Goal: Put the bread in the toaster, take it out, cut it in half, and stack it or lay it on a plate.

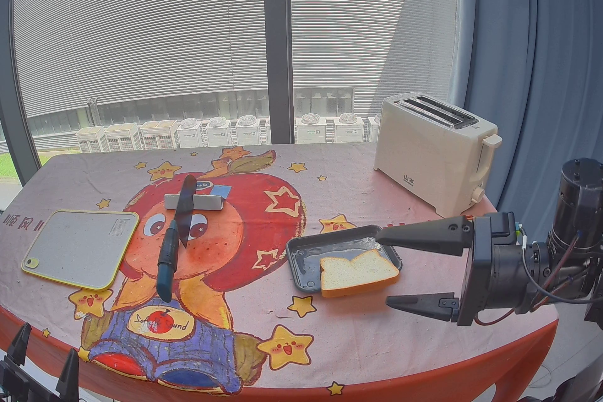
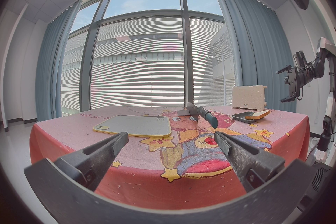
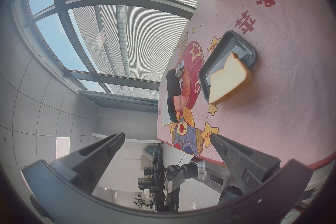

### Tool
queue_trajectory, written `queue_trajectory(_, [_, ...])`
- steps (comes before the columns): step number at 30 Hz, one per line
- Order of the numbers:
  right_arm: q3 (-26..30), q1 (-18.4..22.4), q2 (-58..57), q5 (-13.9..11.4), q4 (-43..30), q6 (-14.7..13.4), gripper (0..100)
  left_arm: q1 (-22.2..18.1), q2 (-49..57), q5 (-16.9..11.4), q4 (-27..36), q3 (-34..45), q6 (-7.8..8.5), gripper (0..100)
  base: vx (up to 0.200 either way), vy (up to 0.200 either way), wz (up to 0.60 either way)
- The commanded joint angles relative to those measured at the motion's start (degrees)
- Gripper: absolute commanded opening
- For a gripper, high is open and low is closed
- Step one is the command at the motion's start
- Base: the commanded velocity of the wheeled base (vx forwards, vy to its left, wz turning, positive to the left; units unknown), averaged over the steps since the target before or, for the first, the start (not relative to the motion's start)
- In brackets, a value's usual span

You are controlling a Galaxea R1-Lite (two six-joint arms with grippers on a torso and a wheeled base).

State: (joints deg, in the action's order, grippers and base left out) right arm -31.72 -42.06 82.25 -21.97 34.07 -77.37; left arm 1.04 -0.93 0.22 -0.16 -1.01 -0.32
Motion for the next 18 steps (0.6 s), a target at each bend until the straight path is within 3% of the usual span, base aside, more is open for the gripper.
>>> queue_trajectory(1, [-1.6, -0.1, 2.8, 0.1, -0.2, -0.1, 100, 0.0, 0.9, 0.0, 0.0, 1.0, -0.03, 100, 0.0, 0.0, 0.0])
queue_trajectory(13, [-0.2, 0.1, 10.6, 0.2, 0.3, -0.1, 100, 0.0, 0.9, 0.0, 0.0, 1.0, -0.03, 100, 0.0, 0.0, 0.0])
queue_trajectory(18, [-0.4, 2.2, 12.0, 0.1, 0.6, 0.0, 100, 0.0, 0.9, 0.0, 0.0, 1.0, -0.03, 100, 0.0, 0.0, 0.0])
